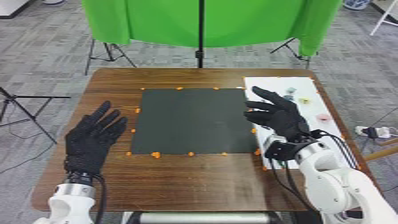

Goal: Arrange flowers

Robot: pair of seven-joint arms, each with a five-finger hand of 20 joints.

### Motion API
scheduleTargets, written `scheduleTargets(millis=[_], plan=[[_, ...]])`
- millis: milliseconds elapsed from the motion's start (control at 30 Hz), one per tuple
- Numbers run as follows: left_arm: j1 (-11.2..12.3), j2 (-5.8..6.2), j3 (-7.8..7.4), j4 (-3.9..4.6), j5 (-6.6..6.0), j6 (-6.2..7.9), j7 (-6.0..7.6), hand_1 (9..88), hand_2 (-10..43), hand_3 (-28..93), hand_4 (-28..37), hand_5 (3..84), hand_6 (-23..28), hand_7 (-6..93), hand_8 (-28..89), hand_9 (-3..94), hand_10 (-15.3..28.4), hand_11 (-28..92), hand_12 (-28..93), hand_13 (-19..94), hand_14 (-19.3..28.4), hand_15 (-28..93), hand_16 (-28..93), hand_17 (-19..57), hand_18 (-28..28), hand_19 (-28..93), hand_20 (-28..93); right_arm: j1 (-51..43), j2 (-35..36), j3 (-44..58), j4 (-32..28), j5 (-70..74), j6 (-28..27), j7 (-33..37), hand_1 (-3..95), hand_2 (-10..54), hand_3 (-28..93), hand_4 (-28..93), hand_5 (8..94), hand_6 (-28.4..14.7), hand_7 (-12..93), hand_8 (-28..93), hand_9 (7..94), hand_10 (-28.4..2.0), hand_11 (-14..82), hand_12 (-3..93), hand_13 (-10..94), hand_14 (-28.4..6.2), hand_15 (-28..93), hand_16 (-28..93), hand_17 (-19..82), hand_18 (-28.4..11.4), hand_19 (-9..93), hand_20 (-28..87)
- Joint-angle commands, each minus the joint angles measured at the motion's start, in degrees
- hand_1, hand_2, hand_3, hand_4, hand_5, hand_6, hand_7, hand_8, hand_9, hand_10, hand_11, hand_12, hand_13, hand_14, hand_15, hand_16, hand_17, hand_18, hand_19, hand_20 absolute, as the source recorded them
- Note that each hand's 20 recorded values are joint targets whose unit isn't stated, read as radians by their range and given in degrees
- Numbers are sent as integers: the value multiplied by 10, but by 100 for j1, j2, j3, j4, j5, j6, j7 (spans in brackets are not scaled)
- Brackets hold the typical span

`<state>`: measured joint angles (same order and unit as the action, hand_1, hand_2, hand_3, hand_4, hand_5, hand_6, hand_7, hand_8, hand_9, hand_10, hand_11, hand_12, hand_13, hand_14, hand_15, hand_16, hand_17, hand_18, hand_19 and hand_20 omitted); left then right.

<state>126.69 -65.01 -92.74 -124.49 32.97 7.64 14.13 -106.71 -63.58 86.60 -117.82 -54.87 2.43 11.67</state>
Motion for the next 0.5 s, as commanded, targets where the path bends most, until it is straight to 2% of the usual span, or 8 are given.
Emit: scheduleTargets(millis=[33,200,333,400,433,500], plan=[[44,-40,26,28,13,28,-72,214,75,805,-280,390,88,88,-90,327,181,185,94,232,246,400,-67,-110,244,488,117,-9,-39,-6,-7,-30,0,12,178,51,762,-283,372,39,223,-163,457,-155,120,121,363,-199,262,146,41,-224,493,164],[48,-36,17,13,10,51,-65,214,75,805,-280,390,88,88,-90,328,182,186,94,231,247,401,-66,-110,243,489,114,-39,-10,13,-45,-55,18,-28,179,52,763,-283,372,39,223,-163,459,-155,122,122,365,-198,266,146,41,-223,494,164],[79,11,-4,-19,3,67,-4,214,75,805,-279,390,87,88,-91,329,182,187,94,232,247,403,-65,-110,243,491,114,-92,61,42,-195,-368,147,18,178,53,762,-283,372,37,222,-162,461,-156,124,122,367,-198,272,146,40,-225,500,167],[92,50,-15,-28,-15,64,32,214,75,805,-279,390,87,89,-91,329,181,188,94,232,247,404,-65,-110,242,491,114,-133,234,8,-330,-489,437,83,176,54,762,-283,374,35,222,-161,464,-160,127,123,372,-201,281,148,42,-227,508,171],[103,82,-21,-42,-26,78,53,214,75,805,-280,390,87,89,-91,328,180,188,94,232,247,403,-66,-110,242,491,113,-167,353,-61,-410,-577,762,35,173,53,763,-283,378,30,221,-160,467,-162,130,123,378,-202,298,149,49,-227,529,179],[103,122,-55,-57,-25,92,53,215,76,804,-280,389,86,89,-91,327,180,187,93,232,247,403,-66,-110,242,492,113,-217,694,-208,-604,-1239,1355,198,170,50,768,-283,391,17,216,-156,487,-174,155,122,418,-200,391,116,84,-229,599,195]])
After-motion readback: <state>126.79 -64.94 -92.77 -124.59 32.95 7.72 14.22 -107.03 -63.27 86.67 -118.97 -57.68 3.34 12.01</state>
